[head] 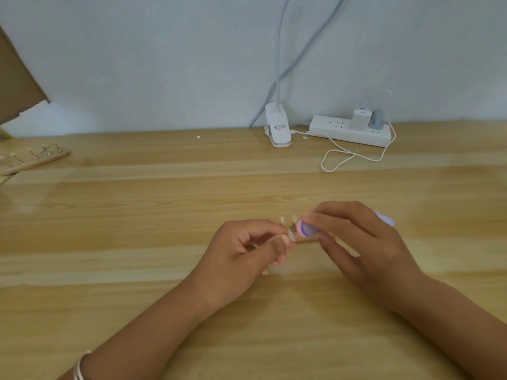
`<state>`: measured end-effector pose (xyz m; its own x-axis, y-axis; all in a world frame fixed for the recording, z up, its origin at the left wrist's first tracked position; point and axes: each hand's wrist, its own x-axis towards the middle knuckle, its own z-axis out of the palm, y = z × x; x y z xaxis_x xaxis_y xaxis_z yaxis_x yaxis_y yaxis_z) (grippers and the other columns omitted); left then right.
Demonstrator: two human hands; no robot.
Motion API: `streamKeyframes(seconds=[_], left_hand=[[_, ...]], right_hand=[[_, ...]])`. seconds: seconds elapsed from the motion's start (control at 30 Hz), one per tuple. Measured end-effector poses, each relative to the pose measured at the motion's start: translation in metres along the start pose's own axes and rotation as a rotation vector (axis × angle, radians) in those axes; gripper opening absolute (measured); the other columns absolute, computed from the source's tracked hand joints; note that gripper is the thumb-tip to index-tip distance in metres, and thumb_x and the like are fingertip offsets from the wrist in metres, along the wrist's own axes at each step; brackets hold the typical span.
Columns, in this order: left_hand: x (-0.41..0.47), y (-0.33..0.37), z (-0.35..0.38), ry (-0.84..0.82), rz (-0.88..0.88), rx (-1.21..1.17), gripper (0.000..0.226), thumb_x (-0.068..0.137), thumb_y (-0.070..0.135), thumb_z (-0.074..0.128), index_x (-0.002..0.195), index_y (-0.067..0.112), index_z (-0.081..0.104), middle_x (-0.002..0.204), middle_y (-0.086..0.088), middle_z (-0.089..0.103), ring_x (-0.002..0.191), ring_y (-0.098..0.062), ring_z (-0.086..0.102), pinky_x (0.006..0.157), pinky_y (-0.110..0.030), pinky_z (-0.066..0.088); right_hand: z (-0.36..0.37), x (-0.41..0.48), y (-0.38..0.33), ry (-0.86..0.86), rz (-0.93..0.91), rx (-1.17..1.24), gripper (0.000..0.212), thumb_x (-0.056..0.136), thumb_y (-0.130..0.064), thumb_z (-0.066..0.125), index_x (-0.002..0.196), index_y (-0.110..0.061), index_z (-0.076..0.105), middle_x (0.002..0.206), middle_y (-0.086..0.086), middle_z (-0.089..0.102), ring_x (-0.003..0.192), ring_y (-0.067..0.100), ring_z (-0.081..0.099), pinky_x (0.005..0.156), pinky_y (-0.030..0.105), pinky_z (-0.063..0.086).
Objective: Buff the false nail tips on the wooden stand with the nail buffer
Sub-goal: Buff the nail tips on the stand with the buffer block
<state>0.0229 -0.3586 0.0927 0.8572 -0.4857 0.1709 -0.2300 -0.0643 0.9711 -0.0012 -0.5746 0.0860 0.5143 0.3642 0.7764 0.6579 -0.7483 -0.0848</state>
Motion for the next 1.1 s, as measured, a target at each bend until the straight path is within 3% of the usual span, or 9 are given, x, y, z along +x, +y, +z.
streamKeyframes(seconds=[0.17, 0.37, 0.47, 0.63, 0.8, 0.97, 1.1], left_hand=[[-0.001, 0.002, 0.000, -0.069, 0.003, 0.001, 0.020, 0.093, 0.022, 0.057, 0.095, 0.010, 0.073, 0.076, -0.006, 0.071, 0.068, -0.013, 0.065, 0.058, -0.027, 0.049], [-0.001, 0.006, 0.000, -0.123, -0.009, -0.075, 0.023, 0.095, 0.020, 0.052, 0.092, 0.007, 0.069, 0.080, -0.008, 0.073, 0.073, -0.018, 0.068, 0.057, -0.029, 0.050], [-0.002, 0.007, 0.001, -0.155, -0.003, -0.068, 0.022, 0.096, 0.021, 0.052, 0.092, 0.010, 0.070, 0.080, -0.009, 0.072, 0.073, -0.019, 0.068, 0.060, -0.031, 0.050], [-0.002, 0.009, -0.001, -0.188, -0.021, -0.093, 0.025, 0.097, 0.017, 0.049, 0.085, 0.005, 0.066, 0.073, -0.010, 0.068, 0.066, -0.020, 0.064, 0.061, -0.034, 0.049], [-0.003, 0.011, 0.002, -0.225, -0.035, -0.099, 0.027, 0.099, 0.014, 0.045, 0.079, 0.011, 0.062, 0.064, -0.008, 0.063, 0.057, -0.020, 0.059, 0.059, -0.029, 0.050], [-0.002, 0.011, 0.003, -0.240, -0.049, -0.093, 0.027, 0.098, 0.020, 0.042, 0.076, 0.012, 0.056, 0.059, -0.004, 0.058, 0.054, -0.022, 0.053, 0.059, -0.029, 0.048], [-0.003, 0.009, 0.002, -0.293, -0.084, -0.134, 0.028, 0.099, 0.021, 0.039, 0.083, 0.004, 0.054, 0.060, -0.005, 0.056, 0.055, -0.022, 0.052, 0.059, -0.033, 0.050]], right_hand=[[0.007, -0.005, -0.009, -0.005, -0.081, 0.092, 0.025, 0.095, 0.001, 0.061, 0.116, -0.004, 0.071, 0.109, 0.010, 0.068, 0.102, 0.018, 0.064, 0.094, 0.020, 0.046], [0.003, -0.003, 0.001, 0.068, 0.001, 0.112, 0.024, 0.093, 0.001, 0.063, 0.115, -0.007, 0.067, 0.108, 0.008, 0.065, 0.102, 0.016, 0.063, 0.096, 0.017, 0.042], [0.008, -0.004, -0.007, 0.065, -0.087, 0.116, 0.023, 0.097, -0.002, 0.059, 0.118, -0.010, 0.061, 0.107, 0.008, 0.067, 0.104, 0.014, 0.062, 0.097, 0.015, 0.038], [0.004, -0.003, 0.002, 0.075, -0.050, 0.115, 0.031, 0.091, 0.005, 0.064, 0.117, -0.012, 0.061, 0.105, 0.010, 0.066, 0.096, 0.020, 0.066, 0.084, 0.028, 0.052], [0.006, -0.003, -0.009, 0.097, -0.132, 0.068, 0.024, 0.095, 0.001, 0.060, 0.117, -0.010, 0.061, 0.103, 0.009, 0.069, 0.101, 0.016, 0.063, 0.098, 0.013, 0.034], [0.002, -0.002, 0.002, 0.079, -0.059, 0.066, 0.033, 0.090, 0.005, 0.065, 0.118, -0.013, 0.060, 0.105, 0.009, 0.066, 0.094, 0.021, 0.066, 0.082, 0.030, 0.053], [0.007, -0.006, -0.010, 0.063, -0.131, 0.134, 0.030, 0.094, 0.002, 0.061, 0.123, -0.008, 0.059, 0.115, 0.006, 0.061, 0.106, 0.018, 0.062, 0.095, 0.023, 0.046]])
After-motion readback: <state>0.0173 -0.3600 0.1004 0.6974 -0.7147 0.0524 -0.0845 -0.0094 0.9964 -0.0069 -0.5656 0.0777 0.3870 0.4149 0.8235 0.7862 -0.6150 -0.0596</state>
